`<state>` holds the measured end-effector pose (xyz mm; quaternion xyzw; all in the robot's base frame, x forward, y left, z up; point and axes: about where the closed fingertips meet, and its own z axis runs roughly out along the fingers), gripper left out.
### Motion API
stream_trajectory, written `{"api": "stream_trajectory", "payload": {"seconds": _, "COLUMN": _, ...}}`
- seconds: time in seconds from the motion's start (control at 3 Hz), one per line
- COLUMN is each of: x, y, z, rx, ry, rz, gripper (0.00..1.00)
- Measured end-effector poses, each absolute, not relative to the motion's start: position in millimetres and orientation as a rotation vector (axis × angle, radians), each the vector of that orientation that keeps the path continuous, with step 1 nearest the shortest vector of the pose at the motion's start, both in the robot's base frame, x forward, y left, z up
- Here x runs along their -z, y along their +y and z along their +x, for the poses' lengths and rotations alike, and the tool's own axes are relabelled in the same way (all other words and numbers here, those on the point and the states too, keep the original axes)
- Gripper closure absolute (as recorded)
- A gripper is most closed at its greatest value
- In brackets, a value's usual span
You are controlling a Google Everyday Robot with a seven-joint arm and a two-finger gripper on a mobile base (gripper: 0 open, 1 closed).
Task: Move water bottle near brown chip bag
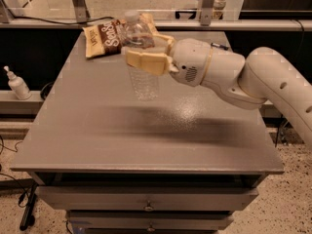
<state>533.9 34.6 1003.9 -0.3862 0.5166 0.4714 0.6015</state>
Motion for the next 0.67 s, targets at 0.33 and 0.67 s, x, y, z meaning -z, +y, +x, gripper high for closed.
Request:
{"api": "stream_trajectory", "payload": {"seconds": 0.33, "x": -1001.8, "y": 15.4, "z": 532.4, "rx": -1.078, "ry": 1.181, "rz": -0.929, "gripper": 1.0}}
{"api": "stream_trajectory", "payload": {"seconds": 0.67, "x": -986.9, "y": 1.8, "z": 526.0, "rx": -1.089, "ry": 1.185, "rz": -0.943, "gripper": 1.0}}
